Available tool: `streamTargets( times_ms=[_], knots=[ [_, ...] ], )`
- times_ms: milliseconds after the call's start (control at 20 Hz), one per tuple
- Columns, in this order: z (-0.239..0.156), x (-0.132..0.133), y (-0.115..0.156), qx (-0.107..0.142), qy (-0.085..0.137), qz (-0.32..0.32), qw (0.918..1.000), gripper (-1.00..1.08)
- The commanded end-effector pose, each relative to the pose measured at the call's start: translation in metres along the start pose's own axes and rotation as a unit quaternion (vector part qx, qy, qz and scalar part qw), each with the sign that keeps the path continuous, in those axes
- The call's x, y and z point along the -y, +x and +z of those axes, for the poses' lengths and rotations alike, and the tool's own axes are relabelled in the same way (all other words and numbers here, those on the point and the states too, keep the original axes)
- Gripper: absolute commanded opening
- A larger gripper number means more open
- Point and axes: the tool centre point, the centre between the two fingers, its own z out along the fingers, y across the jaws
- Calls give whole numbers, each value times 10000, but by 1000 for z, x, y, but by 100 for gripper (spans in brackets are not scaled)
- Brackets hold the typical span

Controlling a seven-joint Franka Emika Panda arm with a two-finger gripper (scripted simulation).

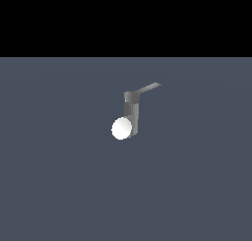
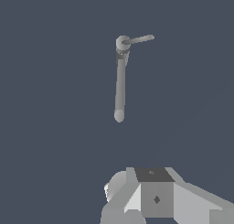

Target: Turn on the faucet by rotating a designated handle.

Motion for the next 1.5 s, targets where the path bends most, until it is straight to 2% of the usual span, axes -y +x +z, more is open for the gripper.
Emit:
streamTargets(
  times_ms=[0,400,750,1100,1450],
  knots=[
    [5,3,5,4,-2,128,9999,-100],
    [35,18,32,17,-14,838,9965,-100],
    [71,30,69,33,-28,1710,9853,-100],
    [109,36,109,48,-43,2590,9659,-100],
    [146,34,150,64,-58,3454,9384,-100]
  ],
)
